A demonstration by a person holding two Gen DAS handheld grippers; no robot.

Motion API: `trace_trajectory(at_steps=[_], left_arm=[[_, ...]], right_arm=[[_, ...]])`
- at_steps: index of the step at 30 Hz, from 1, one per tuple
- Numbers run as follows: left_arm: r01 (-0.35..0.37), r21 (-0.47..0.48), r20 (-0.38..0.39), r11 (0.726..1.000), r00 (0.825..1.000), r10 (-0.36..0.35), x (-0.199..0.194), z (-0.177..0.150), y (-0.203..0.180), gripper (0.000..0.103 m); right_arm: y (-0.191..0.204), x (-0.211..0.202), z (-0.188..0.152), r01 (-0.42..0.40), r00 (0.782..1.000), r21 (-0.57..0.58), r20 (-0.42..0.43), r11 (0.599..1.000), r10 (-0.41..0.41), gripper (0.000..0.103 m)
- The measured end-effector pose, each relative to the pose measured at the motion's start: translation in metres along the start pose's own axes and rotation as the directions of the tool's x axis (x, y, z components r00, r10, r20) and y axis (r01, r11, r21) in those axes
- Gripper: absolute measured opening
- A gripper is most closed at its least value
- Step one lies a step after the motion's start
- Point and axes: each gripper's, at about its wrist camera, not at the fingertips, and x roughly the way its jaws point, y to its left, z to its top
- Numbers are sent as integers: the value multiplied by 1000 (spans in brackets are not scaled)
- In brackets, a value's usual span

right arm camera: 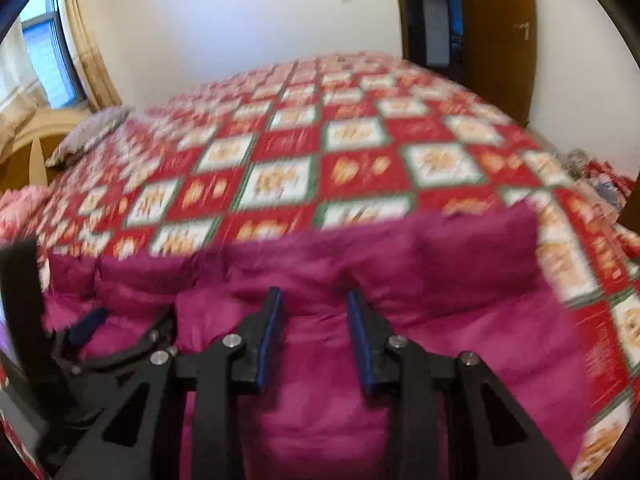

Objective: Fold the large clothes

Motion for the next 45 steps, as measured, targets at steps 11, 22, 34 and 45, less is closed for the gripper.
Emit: trace_trajectory(at_steps=[11,22,34,45], left_arm=[[-1,-3,5,1000,1000,1,0,0,0,94],[16,34,-23,999,1000,-15,-11,-3,3,94],[-83,-12,142,996,986,84,-106,-38,78,94],[87,-280,69,956,995,-71,-80,-93,152,94]], right_arm=[[-94,33,-7,97,995,143,-25,985,-94,37],[-70,17,-4,245,969,51,-44,968,-243,39],[57,-51,-30,-46,996,-98,76,994,54,39],[80,4,-65,-11,1000,-124,-22,992,9,39]])
